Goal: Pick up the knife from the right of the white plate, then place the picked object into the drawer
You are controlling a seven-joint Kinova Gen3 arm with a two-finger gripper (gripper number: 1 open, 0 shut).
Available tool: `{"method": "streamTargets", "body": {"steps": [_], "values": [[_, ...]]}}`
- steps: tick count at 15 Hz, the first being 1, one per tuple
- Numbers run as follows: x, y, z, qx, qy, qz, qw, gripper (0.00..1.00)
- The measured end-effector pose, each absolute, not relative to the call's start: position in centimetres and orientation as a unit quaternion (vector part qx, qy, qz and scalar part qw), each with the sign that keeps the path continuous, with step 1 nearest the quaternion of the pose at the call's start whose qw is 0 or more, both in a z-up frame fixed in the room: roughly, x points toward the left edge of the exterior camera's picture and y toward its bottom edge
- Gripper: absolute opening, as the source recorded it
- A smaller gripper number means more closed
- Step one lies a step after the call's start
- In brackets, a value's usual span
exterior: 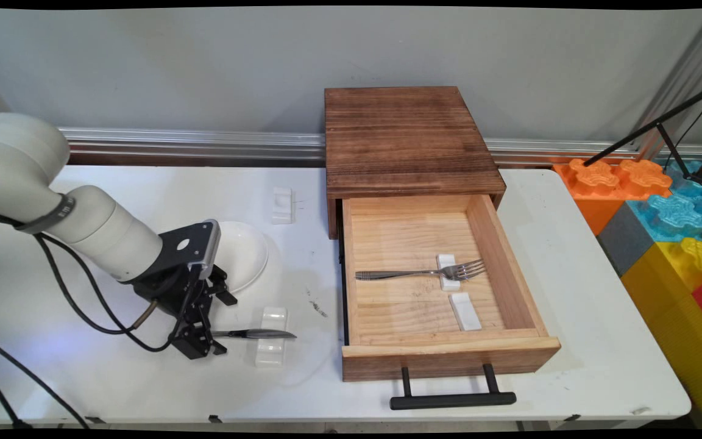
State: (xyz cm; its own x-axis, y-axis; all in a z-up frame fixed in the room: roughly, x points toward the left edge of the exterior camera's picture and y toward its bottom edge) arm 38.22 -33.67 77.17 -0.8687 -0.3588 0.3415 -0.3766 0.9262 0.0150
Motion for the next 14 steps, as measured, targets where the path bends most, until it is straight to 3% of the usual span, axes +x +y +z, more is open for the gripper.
{"method": "streamTargets", "body": {"steps": [2, 3, 14], "values": [[38.19, -33.68, 77.03, 0.189, -0.966, 0.027, 0.173, 1.0], [38.18, -33.69, 77.0, 0.188, -0.966, 0.027, 0.173, 0.0], [38.37, -33.16, 77.11, 0.183, -0.968, 0.019, 0.171, 0.0]]}}
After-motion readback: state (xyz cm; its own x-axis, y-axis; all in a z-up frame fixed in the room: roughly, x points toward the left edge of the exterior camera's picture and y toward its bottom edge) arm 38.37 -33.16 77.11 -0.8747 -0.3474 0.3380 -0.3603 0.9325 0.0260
